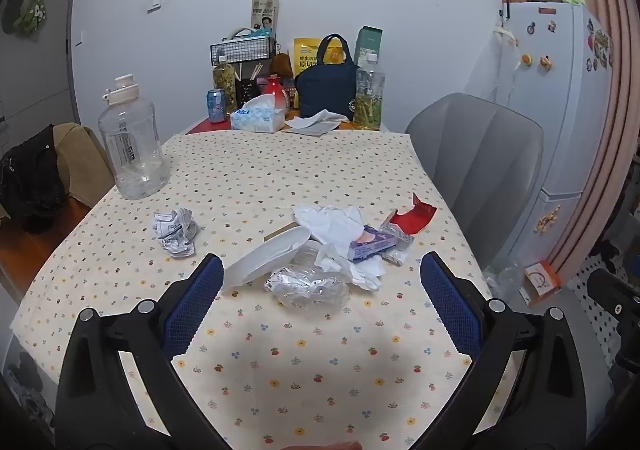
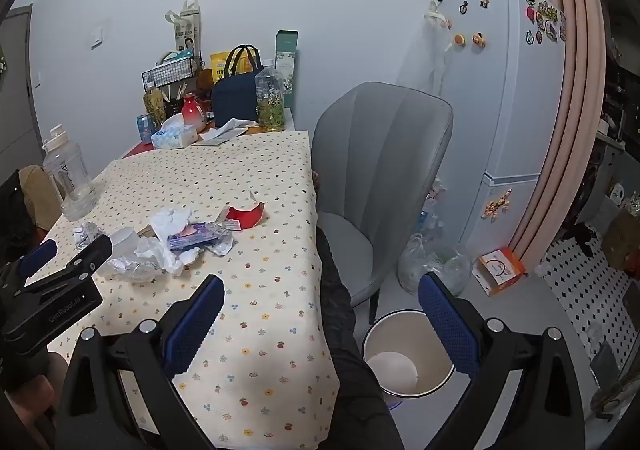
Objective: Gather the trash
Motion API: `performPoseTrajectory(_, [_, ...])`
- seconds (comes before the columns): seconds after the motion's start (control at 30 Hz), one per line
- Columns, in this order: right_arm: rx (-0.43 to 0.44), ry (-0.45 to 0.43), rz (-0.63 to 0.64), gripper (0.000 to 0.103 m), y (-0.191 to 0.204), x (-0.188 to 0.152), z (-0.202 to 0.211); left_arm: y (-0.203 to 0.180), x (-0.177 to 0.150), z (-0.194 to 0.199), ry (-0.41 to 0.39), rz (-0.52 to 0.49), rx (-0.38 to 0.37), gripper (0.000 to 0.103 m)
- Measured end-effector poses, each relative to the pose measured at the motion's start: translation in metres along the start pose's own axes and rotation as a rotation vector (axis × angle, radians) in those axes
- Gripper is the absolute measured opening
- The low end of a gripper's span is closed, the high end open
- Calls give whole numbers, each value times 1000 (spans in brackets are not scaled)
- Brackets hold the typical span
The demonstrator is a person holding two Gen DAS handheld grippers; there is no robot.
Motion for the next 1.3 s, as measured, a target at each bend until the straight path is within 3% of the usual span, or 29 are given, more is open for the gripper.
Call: performPoseTrajectory(1.3, [-23,-3,12,95,-5,-1,-1,-11,-7,-1,18,11,-30,98])
Point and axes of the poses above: each gripper's, at about its wrist camera, not at the fingertips, and z roughly against the way its jaws point, y to its left, x to its top, the point moved 7 cm from there along -z, roughly the way its jaws point, and after that the axes turned 11 degrees about x, right-handed, at the moved point
